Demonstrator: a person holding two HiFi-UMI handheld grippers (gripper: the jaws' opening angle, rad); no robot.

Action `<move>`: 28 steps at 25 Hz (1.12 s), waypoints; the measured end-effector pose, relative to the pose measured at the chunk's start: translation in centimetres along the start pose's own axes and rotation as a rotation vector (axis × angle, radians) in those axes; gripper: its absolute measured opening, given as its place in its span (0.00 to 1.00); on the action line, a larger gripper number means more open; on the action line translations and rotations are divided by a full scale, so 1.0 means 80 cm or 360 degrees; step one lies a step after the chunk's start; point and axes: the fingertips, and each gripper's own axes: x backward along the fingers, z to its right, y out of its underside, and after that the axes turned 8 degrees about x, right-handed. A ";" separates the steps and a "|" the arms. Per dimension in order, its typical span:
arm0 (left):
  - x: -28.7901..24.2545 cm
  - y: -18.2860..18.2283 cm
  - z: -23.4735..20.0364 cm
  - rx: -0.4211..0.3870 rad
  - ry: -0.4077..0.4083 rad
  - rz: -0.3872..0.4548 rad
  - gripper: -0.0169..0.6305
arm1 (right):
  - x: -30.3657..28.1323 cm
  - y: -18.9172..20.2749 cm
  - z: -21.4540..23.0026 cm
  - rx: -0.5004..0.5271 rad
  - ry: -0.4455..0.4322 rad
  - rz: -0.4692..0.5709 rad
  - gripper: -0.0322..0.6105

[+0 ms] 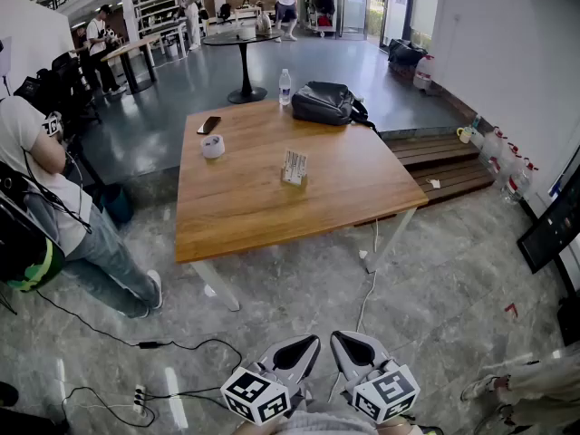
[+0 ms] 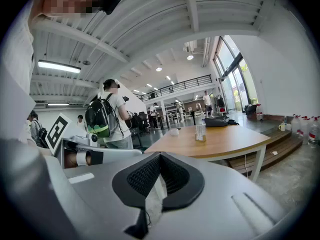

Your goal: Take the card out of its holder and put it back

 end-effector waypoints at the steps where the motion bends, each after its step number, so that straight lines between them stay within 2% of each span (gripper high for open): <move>1: -0.004 -0.002 -0.005 -0.0004 -0.0010 -0.0003 0.04 | -0.006 0.000 0.004 -0.0006 -0.0007 0.0001 0.04; 7: -0.042 -0.035 -0.052 -0.0066 -0.0070 -0.0015 0.04 | -0.053 -0.006 0.035 -0.0028 -0.0026 0.0009 0.04; 12: -0.084 -0.085 -0.100 -0.0063 -0.0048 0.0047 0.04 | -0.117 -0.030 0.077 0.0021 -0.0032 0.0011 0.04; 22: -0.177 -0.203 -0.214 -0.0050 0.0006 0.0030 0.04 | -0.265 -0.093 0.180 0.0011 0.0063 0.0028 0.04; 28: -0.214 -0.237 -0.266 -0.0025 0.0020 -0.0016 0.04 | -0.333 -0.109 0.214 0.0000 0.0079 0.0000 0.04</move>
